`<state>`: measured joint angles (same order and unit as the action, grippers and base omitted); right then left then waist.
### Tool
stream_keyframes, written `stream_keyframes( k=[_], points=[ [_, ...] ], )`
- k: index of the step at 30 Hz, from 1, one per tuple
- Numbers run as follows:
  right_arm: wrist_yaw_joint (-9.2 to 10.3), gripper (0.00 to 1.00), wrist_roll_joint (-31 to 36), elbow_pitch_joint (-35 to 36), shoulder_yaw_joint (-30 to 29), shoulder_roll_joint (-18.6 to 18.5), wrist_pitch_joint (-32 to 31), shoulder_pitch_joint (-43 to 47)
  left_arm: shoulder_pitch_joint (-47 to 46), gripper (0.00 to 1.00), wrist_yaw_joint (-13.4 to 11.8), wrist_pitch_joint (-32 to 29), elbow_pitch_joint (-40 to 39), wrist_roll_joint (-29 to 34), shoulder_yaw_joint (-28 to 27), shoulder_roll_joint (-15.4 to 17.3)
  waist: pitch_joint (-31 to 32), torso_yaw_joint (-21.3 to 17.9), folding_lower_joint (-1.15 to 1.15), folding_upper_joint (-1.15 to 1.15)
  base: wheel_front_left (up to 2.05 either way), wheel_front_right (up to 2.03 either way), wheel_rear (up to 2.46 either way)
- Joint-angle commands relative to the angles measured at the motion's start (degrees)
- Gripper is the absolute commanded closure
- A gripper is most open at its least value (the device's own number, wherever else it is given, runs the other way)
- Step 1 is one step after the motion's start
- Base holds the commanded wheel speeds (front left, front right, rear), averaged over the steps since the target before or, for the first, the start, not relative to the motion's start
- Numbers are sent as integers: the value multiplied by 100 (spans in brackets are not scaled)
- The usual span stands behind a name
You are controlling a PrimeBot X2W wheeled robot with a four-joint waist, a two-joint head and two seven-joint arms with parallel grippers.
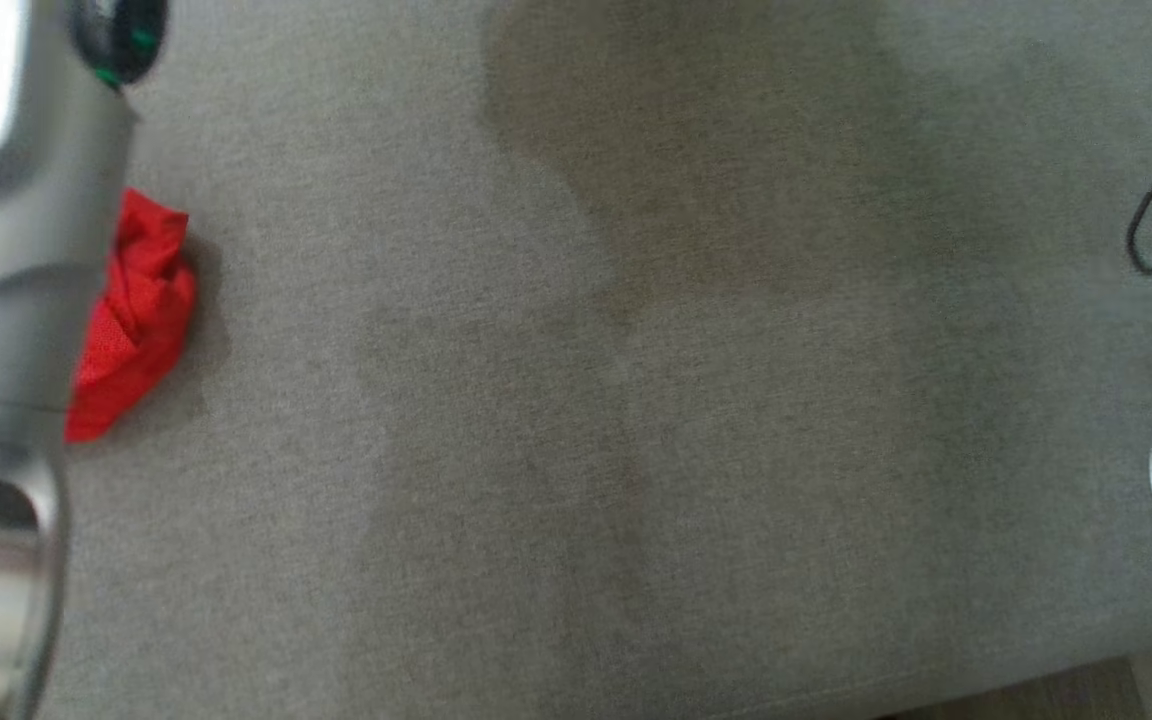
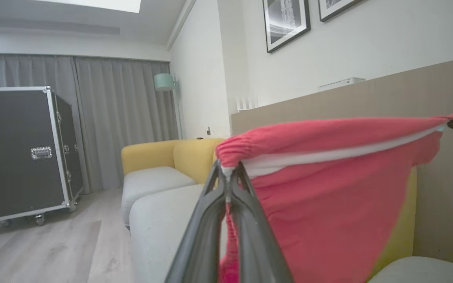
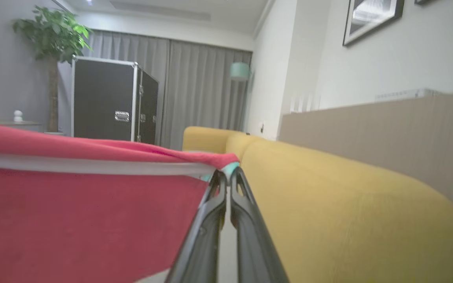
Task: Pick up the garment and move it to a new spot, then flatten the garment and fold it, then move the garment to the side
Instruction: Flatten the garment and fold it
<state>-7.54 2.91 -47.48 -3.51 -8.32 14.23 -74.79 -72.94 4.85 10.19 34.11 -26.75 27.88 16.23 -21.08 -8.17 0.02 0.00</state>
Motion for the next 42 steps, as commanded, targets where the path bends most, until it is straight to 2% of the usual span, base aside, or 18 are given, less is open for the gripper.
stream_keyframes(
  k=[1, 5, 10, 16, 22, 24, 28, 32, 37, 42],
  points=[
    [5, 100, 98, -16, -127, 27, 45, -10, -162, 100, 14, 136, 93, -12, -182, 199, -56, 41, -2, 0, 0, 0, 0],
    [5, 100, 358, -513, -69, -26, 71, 354, 151, 100, 138, 337, 574, 3, 78, 2, -101, 115, -2, 0, 0, 0, 0],
    [5, 100, 455, -1291, 321, -160, 74, 918, 882, 100, 229, 438, 918, -28, 450, -120, 1, 196, -2, 0, 0, 0, 0],
    [5, 100, 47, -2229, 1099, -345, -102, 1420, 1975, 100, 259, 471, 867, -225, 781, -6, 425, 238, -2, 0, 0, 0, 0],
    [5, 100, -623, -2497, 2018, -514, -572, 1989, 2965, 100, 262, 476, 407, -458, 1140, 250, 899, 219, -2, 0, 0, 0, 0],
    [5, 100, -752, -2506, 2165, -547, -666, 2087, 3101, 100, 262, 477, 326, -473, 1178, 282, 970, 210, -2, 0, 0, 0, 0],
    [5, 100, -1354, -2412, 2706, -650, -1072, 2486, 3600, 100, 214, 474, 17, -435, 1338, 404, 1247, 152, -2, 0, 0, 0, 0],
    [5, 100, -2039, -1988, 3228, -919, -1495, 2933, 4041, 100, 89, 388, -289, -435, 1465, 465, 1510, 111, -2, 0, 0, 0, 0],
    [5, 100, -2899, -1095, 3826, -1439, -1926, 3525, 4595, 100, -97, 230, -711, -511, 1574, 534, 1834, 43, -2, 0, 0, 0, 0],
    [5, 100, -3598, -189, 4021, -2054, -2212, 4037, 5100, 100, -324, 60, -1246, -623, 1641, 584, 2008, 0, -2, 0, 0, 0, 0]
  ],
)
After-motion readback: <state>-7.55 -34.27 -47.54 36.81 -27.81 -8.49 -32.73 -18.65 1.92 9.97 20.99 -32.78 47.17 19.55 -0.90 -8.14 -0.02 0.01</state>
